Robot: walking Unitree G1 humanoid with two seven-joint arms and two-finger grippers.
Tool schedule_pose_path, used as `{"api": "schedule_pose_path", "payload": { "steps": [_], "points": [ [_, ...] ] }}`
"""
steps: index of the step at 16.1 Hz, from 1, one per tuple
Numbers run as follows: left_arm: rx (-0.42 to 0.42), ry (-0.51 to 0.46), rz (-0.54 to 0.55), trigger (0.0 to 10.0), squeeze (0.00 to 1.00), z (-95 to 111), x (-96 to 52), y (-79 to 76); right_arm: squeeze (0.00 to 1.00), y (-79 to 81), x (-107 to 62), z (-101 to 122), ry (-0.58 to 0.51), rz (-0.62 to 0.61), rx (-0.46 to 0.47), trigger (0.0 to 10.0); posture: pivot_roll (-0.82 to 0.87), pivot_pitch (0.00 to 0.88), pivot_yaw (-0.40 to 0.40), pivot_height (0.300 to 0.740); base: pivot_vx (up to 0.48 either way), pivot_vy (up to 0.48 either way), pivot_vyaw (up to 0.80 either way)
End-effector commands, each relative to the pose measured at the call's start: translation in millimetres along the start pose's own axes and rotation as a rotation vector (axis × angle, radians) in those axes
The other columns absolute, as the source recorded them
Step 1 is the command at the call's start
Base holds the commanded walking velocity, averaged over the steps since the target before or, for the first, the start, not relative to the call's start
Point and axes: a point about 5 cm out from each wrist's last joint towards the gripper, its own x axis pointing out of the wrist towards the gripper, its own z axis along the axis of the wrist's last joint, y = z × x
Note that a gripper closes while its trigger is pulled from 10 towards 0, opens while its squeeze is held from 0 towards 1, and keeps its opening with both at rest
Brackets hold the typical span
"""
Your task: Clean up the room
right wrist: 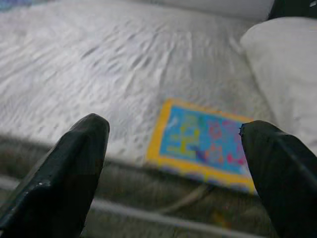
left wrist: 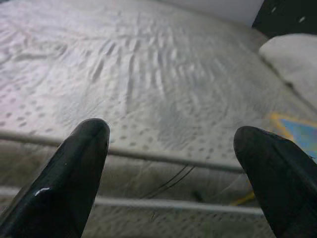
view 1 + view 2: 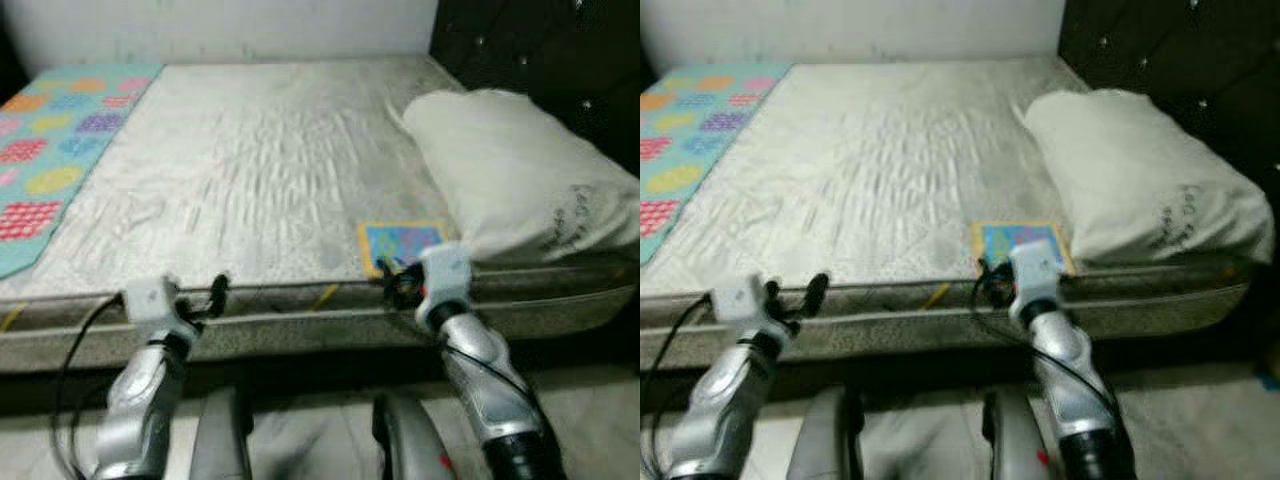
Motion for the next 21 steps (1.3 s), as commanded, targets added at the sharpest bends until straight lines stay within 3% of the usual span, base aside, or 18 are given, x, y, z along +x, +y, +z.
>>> {"api": "schedule_pose_path", "payload": {
  "steps": [1,9,18,21],
  "points": [
    [0.012,-0.035,-0.023,10.0,0.0,10,2.6,-4.2,0.0,-0.3,2.9,6,-0.013,0.011,-0.025,10.0,-0.17,0.062,0.019,0.549,0.0,0.0,0.0],
    [0.006,-0.065,-0.081,10.0,0.0,20,10.5,-16.9,0.0,21.6,13.5,2,0.041,0.042,-0.036,10.0,-0.17,0.134,0.014,0.549,0.2,0.0,0.0],
    [-0.003,-0.015,-0.059,10.0,0.0,12,7.8,-17.0,0.0,7.0,14.2,-13,0.113,-0.043,-0.069,10.0,-0.15,0.134,0.024,0.549,0.062,0.0,0.0],
    [-0.006,0.004,-0.032,10.0,0.0,10,7.0,-17.5,0.0,7.3,14.5,-26,0.225,-0.004,-0.079,10.0,-0.15,0.141,0.02,0.549,0.0,0.0,0.0]
  ]
}}
